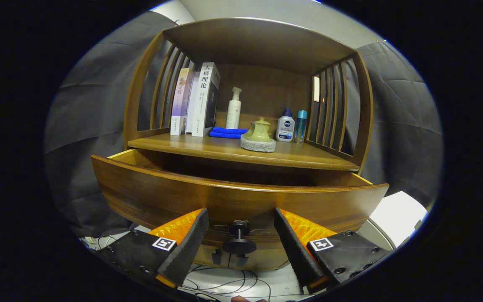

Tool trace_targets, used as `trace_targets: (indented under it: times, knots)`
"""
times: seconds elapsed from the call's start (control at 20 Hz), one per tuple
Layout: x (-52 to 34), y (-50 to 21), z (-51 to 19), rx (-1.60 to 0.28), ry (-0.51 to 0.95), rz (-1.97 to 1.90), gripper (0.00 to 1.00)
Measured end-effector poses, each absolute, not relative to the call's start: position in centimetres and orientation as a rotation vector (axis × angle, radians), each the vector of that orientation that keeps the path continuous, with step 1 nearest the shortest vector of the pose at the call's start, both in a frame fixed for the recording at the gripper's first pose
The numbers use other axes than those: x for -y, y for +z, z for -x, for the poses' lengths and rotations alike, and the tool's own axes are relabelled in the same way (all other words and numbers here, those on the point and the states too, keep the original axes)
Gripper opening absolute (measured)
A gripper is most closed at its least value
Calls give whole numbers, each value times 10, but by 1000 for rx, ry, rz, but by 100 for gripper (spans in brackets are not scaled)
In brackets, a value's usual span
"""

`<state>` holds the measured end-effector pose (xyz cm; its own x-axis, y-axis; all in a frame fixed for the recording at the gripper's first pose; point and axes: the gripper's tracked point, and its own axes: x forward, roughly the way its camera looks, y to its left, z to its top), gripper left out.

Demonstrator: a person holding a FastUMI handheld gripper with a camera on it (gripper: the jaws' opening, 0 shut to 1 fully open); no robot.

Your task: Pull open the drawer, take out the items inside it, and place them on the countertop above the cabinet.

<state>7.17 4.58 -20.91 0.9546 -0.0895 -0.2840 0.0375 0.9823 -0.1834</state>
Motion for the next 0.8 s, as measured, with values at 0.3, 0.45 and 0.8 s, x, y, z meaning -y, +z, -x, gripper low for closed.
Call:
trace_targets:
  times: [0.3, 0.45, 0.8]
  knots:
    - [-45, -210, -102, -300, -66, 171, 100]
    - [-45, -210, -114, -298, -68, 165, 100]
    - [-45, -210, -138, -308, -73, 161, 100]
